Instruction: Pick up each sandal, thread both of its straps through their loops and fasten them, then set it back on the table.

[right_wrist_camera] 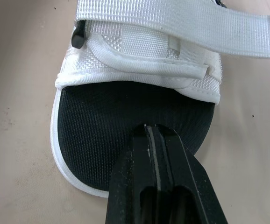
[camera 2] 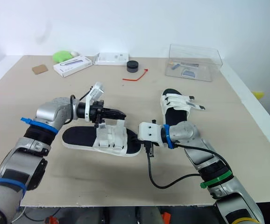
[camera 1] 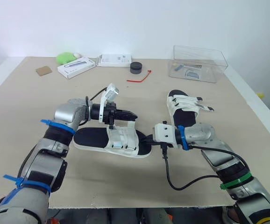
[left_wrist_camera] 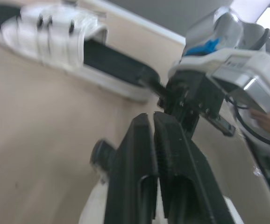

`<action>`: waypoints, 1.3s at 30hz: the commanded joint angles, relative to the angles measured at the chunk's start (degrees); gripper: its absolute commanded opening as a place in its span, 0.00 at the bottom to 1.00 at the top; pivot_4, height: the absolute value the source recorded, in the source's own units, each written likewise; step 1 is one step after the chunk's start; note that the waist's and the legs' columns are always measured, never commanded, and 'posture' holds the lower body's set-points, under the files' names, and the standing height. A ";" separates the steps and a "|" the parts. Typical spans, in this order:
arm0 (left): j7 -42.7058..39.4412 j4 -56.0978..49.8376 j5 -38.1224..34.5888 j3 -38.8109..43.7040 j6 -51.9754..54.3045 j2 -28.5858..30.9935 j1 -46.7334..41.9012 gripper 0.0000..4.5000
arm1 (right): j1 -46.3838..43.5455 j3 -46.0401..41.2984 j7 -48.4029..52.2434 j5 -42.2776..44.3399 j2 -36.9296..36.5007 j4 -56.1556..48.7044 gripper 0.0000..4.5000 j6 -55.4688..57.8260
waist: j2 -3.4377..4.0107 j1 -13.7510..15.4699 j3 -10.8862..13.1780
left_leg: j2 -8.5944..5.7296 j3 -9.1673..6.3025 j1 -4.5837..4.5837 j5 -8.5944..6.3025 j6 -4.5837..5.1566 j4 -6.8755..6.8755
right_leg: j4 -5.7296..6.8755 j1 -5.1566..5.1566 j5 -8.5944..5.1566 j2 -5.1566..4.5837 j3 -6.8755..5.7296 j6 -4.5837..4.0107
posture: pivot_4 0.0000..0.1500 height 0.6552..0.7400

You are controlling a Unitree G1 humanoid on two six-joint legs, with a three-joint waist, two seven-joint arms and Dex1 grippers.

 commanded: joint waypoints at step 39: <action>4.91 -25.38 13.01 11.36 -28.19 12.25 24.50 0.81 | 6.61 -22.26 -0.94 24.89 -2.78 -12.72 0.57 23.20 | 0.11 0.58 0.16 | -0.13 -0.36 -1.20 -0.19 0.10 0.36 | 0.16 -0.88 0.12 -0.73 -0.18 -0.13 | 1.00 1.00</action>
